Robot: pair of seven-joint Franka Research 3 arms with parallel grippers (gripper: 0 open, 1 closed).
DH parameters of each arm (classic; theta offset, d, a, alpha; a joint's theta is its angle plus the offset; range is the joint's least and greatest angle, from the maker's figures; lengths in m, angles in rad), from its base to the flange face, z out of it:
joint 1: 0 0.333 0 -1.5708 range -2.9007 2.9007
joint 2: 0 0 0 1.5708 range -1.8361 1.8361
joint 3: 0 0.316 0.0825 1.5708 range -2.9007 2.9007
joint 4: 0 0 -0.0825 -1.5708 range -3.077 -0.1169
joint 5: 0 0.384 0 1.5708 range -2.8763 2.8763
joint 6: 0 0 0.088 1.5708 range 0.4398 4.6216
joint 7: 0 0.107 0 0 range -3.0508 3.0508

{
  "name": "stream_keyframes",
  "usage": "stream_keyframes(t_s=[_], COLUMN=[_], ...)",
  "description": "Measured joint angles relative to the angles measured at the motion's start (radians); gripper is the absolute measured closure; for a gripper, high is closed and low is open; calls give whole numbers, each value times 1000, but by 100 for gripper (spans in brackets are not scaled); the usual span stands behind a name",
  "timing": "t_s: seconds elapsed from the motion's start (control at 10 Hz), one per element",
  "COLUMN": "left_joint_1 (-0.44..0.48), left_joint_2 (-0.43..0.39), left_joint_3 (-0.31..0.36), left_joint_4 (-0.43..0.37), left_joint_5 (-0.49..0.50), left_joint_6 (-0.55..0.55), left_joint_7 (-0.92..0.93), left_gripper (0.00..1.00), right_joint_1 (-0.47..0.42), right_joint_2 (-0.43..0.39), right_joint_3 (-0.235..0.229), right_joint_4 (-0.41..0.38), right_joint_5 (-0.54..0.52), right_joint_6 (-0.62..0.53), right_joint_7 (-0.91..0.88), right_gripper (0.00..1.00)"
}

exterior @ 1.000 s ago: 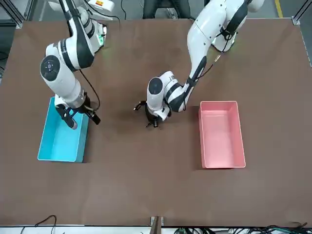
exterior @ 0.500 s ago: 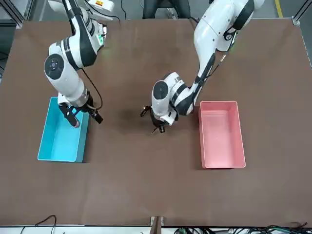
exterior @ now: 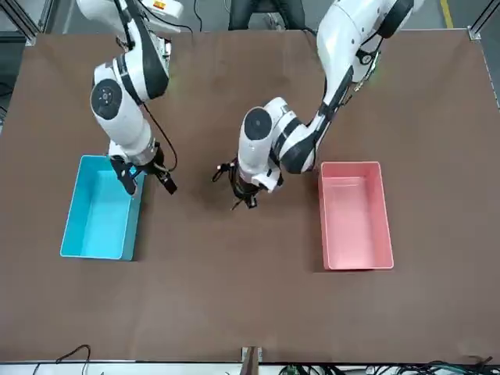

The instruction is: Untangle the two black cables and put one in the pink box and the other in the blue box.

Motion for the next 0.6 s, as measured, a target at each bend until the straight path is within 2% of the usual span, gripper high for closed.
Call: stream_keyframes(t_s=[0.3,0.6], left_joint_1=[-10,-20], left_joint_2=[-55,-57], left_joint_3=[-33,-37], left_joint_4=[23,37], left_joint_5=[-54,-57], left_joint_6=[-11,-11], left_joint_7=[-4,-8], left_gripper=[81,81], right_joint_1=[44,78], right_joint_2=[14,14], right_joint_3=[0,0], right_joint_4=[1,5], right_joint_5=[21,28], right_joint_6=[3,1], right_joint_7=[101,183], right_gripper=[1,1])
